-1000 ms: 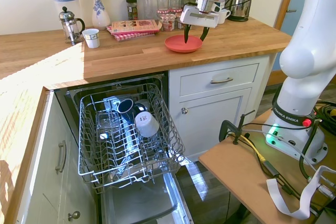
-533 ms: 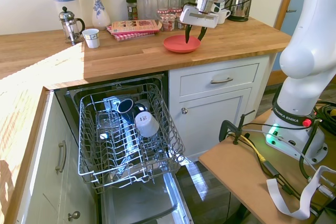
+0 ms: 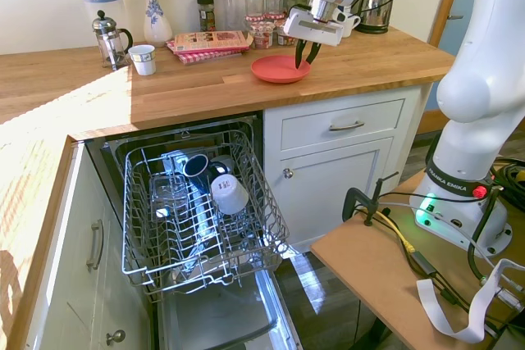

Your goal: Put the plate in the dishwasher

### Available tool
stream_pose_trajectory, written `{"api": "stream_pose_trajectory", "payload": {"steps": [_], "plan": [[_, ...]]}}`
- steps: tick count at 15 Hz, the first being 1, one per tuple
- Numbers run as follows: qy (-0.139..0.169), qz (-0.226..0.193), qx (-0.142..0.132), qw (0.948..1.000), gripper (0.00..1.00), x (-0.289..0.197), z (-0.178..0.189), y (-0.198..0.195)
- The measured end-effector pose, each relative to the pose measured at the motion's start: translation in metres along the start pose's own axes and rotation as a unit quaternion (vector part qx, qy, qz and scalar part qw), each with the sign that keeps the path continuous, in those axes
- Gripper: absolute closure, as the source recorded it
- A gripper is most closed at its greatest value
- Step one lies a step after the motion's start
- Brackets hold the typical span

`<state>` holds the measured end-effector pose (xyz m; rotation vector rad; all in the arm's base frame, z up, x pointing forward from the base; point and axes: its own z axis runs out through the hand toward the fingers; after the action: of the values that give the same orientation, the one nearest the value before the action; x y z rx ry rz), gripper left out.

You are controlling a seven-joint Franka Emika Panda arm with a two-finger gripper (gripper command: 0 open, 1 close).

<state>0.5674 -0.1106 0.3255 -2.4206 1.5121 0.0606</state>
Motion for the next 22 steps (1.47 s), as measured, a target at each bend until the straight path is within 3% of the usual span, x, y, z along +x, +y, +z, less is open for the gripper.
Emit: {"api": "stream_pose_trajectory", "payload": {"steps": [7, 10, 12, 14, 16, 18, 20, 22], "plan": [[-0.014, -0.006, 0.008, 0.9998, 1.0, -0.007, 0.002, -0.007], [-0.014, -0.037, 0.007, 0.9992, 1.0, -0.029, -0.002, -0.028], [0.007, -0.077, -0.003, 0.997, 1.0, -0.063, -0.033, -0.061], [0.047, -0.124, -0.018, 0.991, 1.0, -0.126, -0.085, -0.1], [0.096, -0.173, -0.041, 0.9794, 1.0, -0.216, -0.125, -0.133], [0.141, -0.226, -0.065, 0.9617, 1.0, -0.309, -0.131, -0.153], [0.188, -0.275, -0.088, 0.9387, 1.0, -0.392, -0.116, -0.156], [0.233, -0.323, -0.103, 0.9113, 1.0, -0.469, -0.096, -0.144]]}}
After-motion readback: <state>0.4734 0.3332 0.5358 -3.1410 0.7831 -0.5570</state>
